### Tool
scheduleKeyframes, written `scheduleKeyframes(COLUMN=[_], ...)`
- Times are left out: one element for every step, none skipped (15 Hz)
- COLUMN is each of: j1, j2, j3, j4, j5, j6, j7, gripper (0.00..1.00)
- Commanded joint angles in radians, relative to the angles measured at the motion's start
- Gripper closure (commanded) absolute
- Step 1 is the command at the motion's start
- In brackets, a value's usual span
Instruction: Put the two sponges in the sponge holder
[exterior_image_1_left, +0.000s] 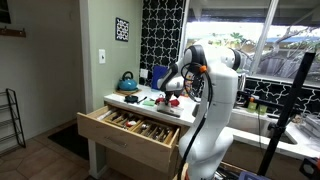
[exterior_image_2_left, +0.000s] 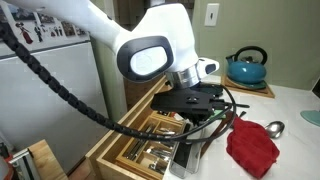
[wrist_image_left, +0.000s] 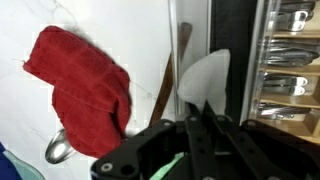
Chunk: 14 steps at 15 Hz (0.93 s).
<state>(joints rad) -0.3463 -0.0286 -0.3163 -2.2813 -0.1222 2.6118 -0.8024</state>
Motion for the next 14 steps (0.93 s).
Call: scheduleKeyframes(j1=[0.0, -0.001, -0.002, -0.003, -0.004, -0.004, -0.002, -0.002, -0.002, -0.002, -0.002, -0.002, -0.002, -0.002], j2=[0.034, 0.039, 0.043, 0.046, 0.048, 0.05, 0.049, 0.051, 0.051, 0.052, 0.053, 0.054, 0.053, 0.051], j3=[-0.015, -0.015, -0.016, -0.017, -0.017, -0.017, -0.015, -0.015, -0.015, -0.015, -0.014, -0.014, -0.014, -0.013], j4=[-0.004, -0.004, -0.002, -0.002, -0.002, -0.002, -0.003, -0.003, -0.002, -0.002, -0.001, -0.001, 0.001, 0.001], j5=[-0.023, -0.027, -0.033, -0.036, -0.034, -0.03, -0.016, -0.026, -0.024, -0.024, -0.024, -0.023, -0.022, -0.022], j6=[0.068, 0.08, 0.089, 0.099, 0.106, 0.109, 0.101, 0.104, 0.099, 0.097, 0.094, 0.093, 0.093, 0.092], j7=[0.036, 0.042, 0.05, 0.055, 0.057, 0.057, 0.046, 0.051, 0.048, 0.047, 0.047, 0.047, 0.049, 0.048], gripper=[0.98, 0.98, 0.98, 0.98, 0.98, 0.98, 0.98, 0.98, 0.98, 0.98, 0.95, 0.92, 0.74, 0.69])
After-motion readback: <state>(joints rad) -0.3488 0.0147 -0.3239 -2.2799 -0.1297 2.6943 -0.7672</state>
